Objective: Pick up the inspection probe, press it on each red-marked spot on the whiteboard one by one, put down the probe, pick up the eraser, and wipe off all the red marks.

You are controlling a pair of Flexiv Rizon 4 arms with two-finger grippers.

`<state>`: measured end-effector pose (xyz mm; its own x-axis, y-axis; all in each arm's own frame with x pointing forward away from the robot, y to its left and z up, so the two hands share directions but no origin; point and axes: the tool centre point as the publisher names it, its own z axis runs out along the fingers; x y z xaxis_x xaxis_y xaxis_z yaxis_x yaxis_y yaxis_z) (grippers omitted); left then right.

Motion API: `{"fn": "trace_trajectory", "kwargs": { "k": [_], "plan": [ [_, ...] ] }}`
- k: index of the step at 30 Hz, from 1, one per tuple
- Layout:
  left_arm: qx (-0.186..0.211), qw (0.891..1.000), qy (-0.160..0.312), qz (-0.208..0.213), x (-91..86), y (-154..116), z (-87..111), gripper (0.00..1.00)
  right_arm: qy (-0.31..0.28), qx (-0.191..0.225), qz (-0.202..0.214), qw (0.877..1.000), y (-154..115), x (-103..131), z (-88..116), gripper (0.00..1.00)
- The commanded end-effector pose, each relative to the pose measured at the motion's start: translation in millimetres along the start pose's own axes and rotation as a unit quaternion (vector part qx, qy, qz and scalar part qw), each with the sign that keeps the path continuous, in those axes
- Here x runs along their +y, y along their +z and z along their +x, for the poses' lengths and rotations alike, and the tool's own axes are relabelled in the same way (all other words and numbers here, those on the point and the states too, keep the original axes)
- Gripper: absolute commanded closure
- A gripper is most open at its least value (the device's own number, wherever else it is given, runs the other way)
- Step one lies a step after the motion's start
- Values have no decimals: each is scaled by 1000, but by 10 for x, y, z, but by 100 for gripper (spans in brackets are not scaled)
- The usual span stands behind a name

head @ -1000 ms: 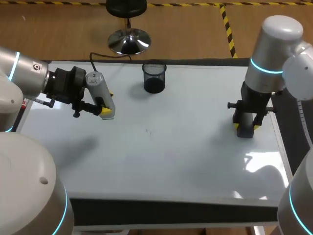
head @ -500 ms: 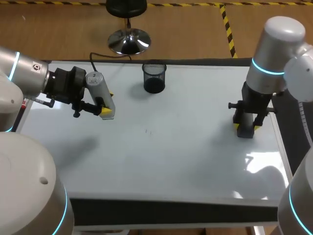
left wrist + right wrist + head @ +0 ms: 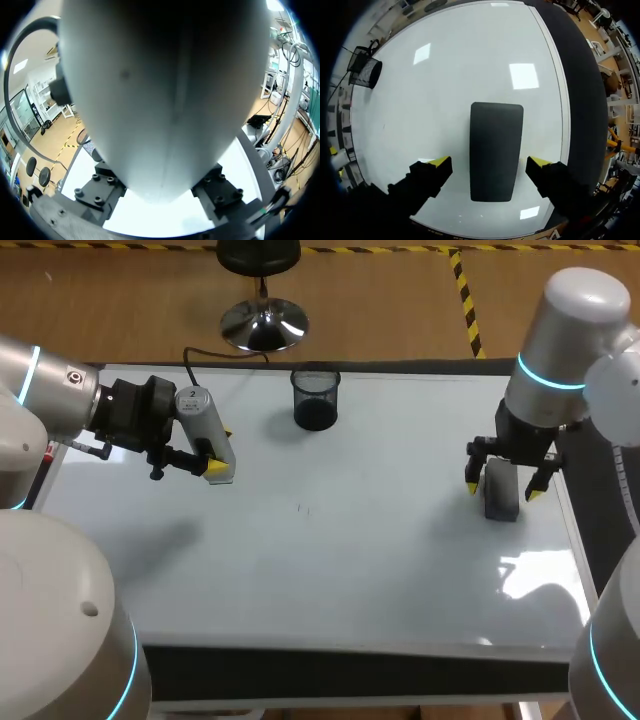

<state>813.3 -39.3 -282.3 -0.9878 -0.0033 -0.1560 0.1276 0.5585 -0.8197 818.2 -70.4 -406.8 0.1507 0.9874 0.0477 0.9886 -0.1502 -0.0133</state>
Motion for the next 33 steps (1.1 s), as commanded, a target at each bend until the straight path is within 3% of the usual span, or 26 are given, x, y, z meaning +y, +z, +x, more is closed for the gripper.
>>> {"fn": "trace_trajectory", "kwargs": {
  "k": [1, 18, 25, 33],
  "plan": [
    [-2, 1000, 1, 1, -7, -7, 6, 100, 5, -3, -13, 1000, -199, -38, -17, 0],
    [-2, 1000, 1, 1, -7, -7, 6, 100, 1, 11, -50, 999, -745, 13, 61, 0],
    [-2, 1000, 1, 1, -7, -7, 6, 100, -28, 19, -64, 997, -872, -135, 157, 0],
    [-2, 1000, 1, 1, -7, -7, 6, 100, -93, 54, -111, 988, -1019, -479, 341, 0]
  ]
}}
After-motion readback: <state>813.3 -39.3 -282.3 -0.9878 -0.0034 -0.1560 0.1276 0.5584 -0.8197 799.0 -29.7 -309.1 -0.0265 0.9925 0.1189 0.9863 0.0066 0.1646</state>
